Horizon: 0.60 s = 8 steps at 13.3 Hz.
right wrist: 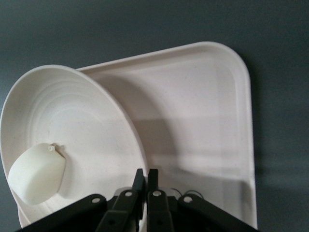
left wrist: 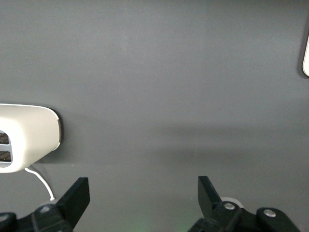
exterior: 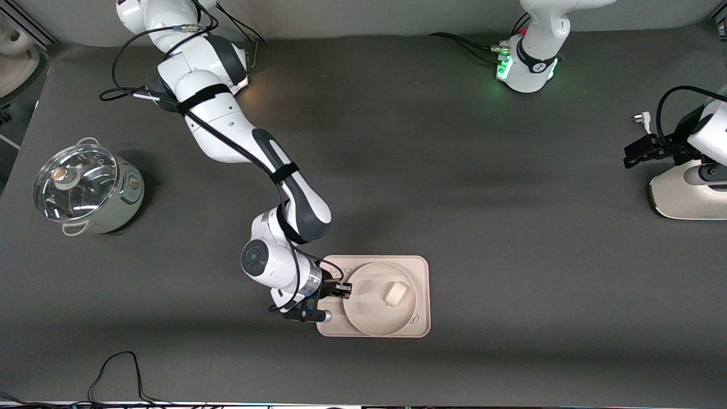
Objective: Place bun in plate and plate on tray
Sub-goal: 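Open the right gripper and release the plate on the tray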
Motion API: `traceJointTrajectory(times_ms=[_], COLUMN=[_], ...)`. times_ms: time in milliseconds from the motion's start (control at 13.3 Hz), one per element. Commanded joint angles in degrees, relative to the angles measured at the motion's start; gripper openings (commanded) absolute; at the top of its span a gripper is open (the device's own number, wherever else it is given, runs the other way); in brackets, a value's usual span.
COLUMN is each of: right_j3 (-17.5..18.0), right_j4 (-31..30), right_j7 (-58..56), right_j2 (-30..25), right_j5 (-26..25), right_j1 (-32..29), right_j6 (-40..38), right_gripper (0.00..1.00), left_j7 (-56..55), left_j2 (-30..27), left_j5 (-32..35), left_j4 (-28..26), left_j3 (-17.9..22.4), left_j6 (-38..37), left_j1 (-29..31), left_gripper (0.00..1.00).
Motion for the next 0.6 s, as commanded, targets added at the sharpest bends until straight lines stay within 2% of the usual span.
traceJointTrajectory(times_ms=[0, 75, 151, 226, 377, 527], right_j3=[-0.1, -0.1, -0.1, -0.1, -0.1, -0.1], right_j4=[2.8, 2.7, 2.5, 2.2, 2.2, 1.7], right_j7=[1.1, 1.1, 1.1, 1.1, 1.6, 2.3], right_j2=[2.1, 2.3, 2.3, 2.2, 1.2, -2.1], right_j5=[-0.8, -0.8, -0.8, -0.8, -0.8, -0.1], right_j1=[0.1, 0.1, 0.1, 0.1, 0.1, -0.2], right_j6=[0.8, 1.0, 1.1, 1.1, 0.8, -2.3], right_gripper=[0.00, 0.05, 0.24, 0.59, 1.00, 1.00], left_j7=[-0.8, -0.8, -0.8, -0.8, -0.8, -0.8], left_j2=[-0.9, -0.9, -0.9, -0.9, -0.9, -0.9], left_j5=[0.3, 0.3, 0.3, 0.3, 0.3, 0.3], left_j4=[-1.1, -1.1, -1.1, -1.1, -1.0, -1.0], left_j3=[0.1, 0.1, 0.1, 0.1, 0.1, 0.1], left_j6=[0.5, 0.4, 0.5, 0.5, 0.5, 0.4], left_j1=[-0.5, -0.4, -0.4, -0.3, -0.1, -0.2], left_gripper=[1.00, 1.00, 1.00, 1.00, 1.00, 1.00])
